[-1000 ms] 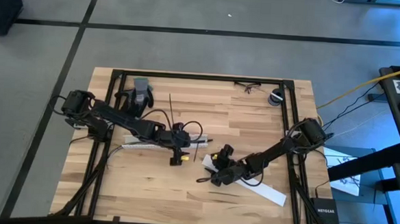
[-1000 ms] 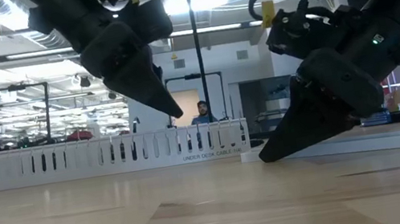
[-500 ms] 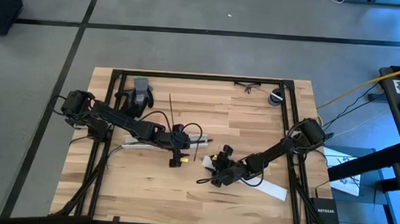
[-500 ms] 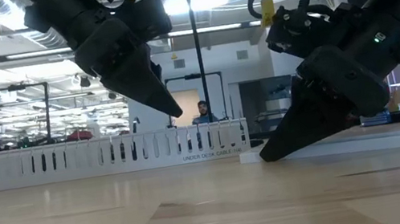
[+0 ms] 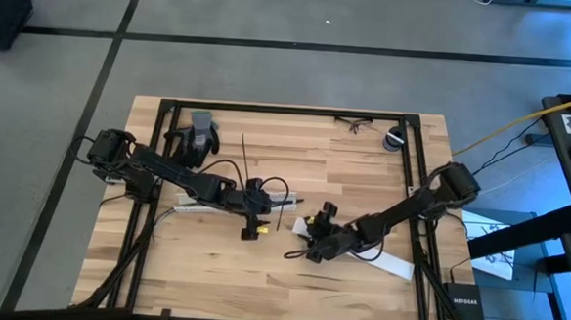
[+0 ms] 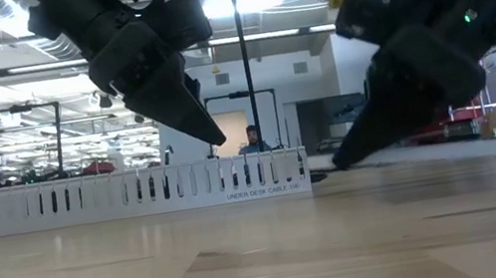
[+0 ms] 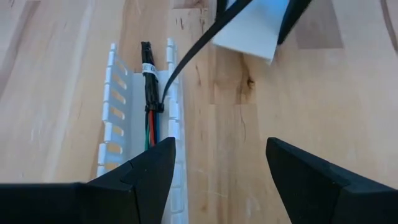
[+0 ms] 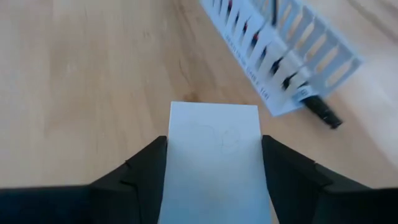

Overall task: Ziptie cables
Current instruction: Close the white cable duct with the lid

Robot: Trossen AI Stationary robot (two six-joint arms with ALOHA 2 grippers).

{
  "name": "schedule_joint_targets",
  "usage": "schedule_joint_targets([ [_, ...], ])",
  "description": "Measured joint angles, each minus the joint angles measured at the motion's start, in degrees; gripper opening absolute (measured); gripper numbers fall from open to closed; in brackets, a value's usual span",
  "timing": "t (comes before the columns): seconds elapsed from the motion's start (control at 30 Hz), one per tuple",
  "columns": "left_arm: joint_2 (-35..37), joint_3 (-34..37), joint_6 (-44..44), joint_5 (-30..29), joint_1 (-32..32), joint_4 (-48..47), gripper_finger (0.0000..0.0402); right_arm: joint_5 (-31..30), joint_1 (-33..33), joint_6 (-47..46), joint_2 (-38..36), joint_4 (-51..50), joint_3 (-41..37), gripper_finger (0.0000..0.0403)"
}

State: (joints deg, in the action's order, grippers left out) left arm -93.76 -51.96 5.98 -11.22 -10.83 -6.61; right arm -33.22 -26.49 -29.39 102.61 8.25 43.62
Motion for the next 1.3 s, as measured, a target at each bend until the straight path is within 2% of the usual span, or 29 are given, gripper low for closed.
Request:
schedule_joint_targets([
  [0.13,0.0,-0.1,-0.4,-0.7,0.1,-0.1,0.0246,-0.1,1.5,2.4,-2.4,-0.5,0.1,0.0223],
  [0.23,0.0,-0.5,-1.6,-4.2,0.1,0.1,0.0246,0.1,3.6,5.6,-4.0,-0.6,0.1,0.0224],
  [0.3,0.0,-0.5,-2.3,-6.6,0.2,0.7,0.0246,1.5,5.3,8.0,-5.1,-2.0,0.1,0.0225],
  [0.43,0.0,-0.5,-4.9,-6.9,1.3,2.8,0.0246,4.6,9.0,12.4,-7.3,-4.6,0.2,0.0225],
  [0.63,0.0,0.4,-4.6,-1.8,4.6,4.3,0.0246,12.9,15.8,21.3,-8.2,-5.2,0.3,0.0226],
  [0.93,-0.5,4.1,-4.0,2.9,7.0,13.6,0.0246,26.0,22.9,30.1,-8.2,-4.9,0.3,0.0227],
  [1.17,-5.5,4.8,-3.2,3.0,8.9,15.3,0.0246,24.3,23.6,35.6,-8.2,-4.7,0.3,0.0227],
  [1.3,-5.5,4.1,-3.0,3.0,9.0,16.2,0.0246,24.2,23.6,36.5,-8.2,-4.8,0.3,0.0227],
])
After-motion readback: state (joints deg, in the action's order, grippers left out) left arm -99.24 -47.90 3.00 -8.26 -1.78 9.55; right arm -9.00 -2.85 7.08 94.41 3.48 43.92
